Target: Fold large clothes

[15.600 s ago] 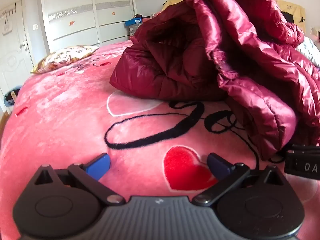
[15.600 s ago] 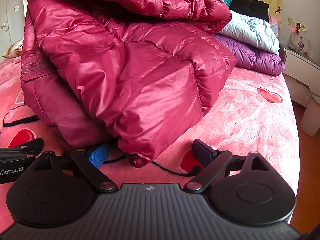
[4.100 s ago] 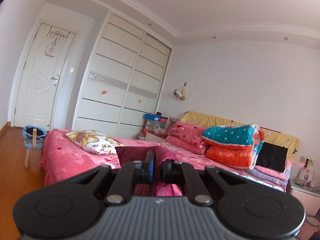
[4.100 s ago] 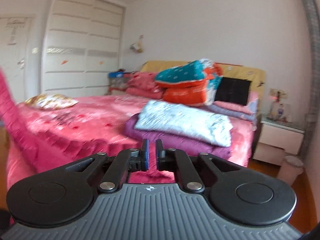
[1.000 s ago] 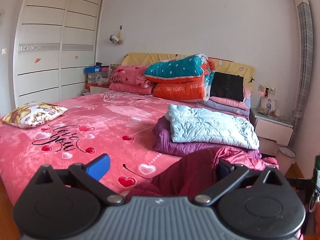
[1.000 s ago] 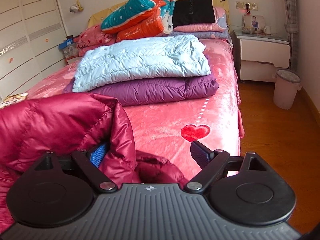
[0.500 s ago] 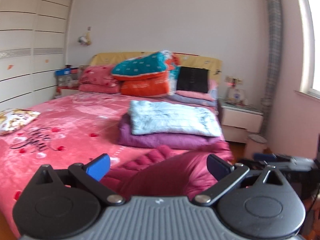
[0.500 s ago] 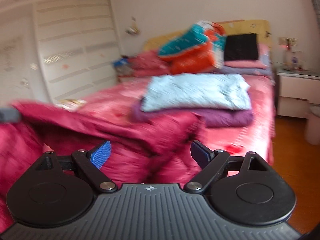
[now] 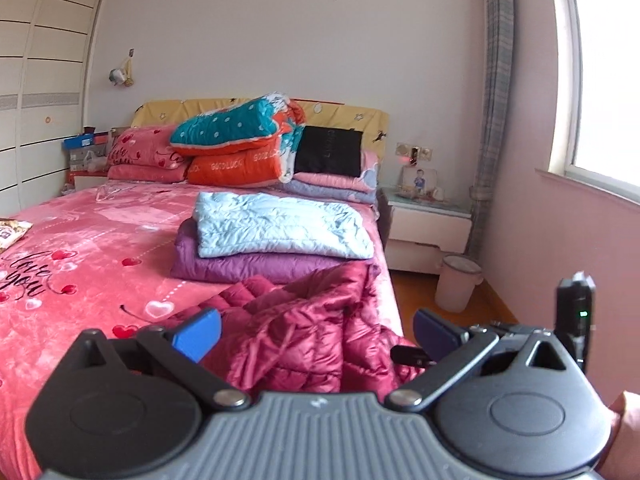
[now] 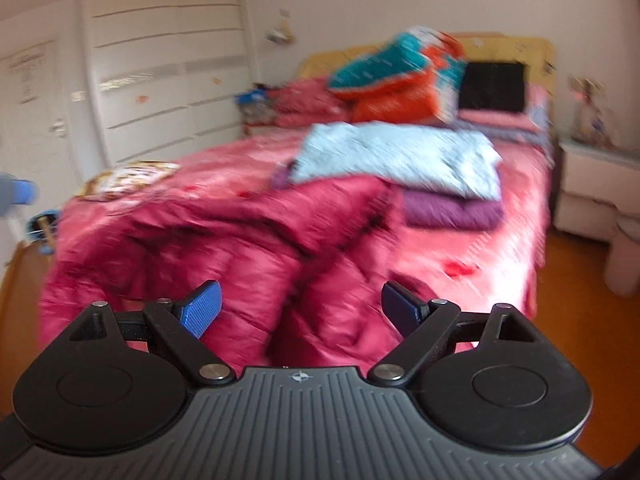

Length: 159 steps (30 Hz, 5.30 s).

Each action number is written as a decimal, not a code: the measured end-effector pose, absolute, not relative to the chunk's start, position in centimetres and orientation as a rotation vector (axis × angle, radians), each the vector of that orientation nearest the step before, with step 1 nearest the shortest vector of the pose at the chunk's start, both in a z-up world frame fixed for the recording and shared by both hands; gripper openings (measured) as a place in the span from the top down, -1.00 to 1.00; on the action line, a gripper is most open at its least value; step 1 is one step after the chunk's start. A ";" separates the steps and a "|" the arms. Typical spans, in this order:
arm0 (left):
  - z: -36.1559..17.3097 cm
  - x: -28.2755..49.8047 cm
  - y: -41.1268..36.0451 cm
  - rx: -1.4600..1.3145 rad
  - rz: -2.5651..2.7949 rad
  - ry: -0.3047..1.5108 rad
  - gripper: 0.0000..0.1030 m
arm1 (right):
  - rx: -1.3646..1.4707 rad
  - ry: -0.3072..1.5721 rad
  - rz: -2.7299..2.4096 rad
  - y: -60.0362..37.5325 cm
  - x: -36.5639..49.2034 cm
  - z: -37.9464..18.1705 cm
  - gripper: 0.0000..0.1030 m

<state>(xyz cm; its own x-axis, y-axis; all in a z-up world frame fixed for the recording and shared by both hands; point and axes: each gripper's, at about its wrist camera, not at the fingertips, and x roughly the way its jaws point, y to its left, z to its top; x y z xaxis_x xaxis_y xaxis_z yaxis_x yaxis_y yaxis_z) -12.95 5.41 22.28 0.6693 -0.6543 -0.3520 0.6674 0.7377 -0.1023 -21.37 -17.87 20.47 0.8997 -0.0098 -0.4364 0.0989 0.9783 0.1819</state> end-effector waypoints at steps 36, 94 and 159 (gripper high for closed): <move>8.6 -2.4 -3.6 0.198 -0.447 0.612 0.23 | 0.470 0.540 -0.223 -25.2 -23.2 12.1 -1.00; 19.8 -8.9 17.1 -0.179 -0.363 0.483 -0.37 | 0.243 0.822 0.075 -13.5 -16.1 10.2 -1.00; 5.1 5.4 8.7 -0.076 -0.392 0.563 -0.74 | -0.314 0.824 0.511 -2.8 14.0 12.3 -0.37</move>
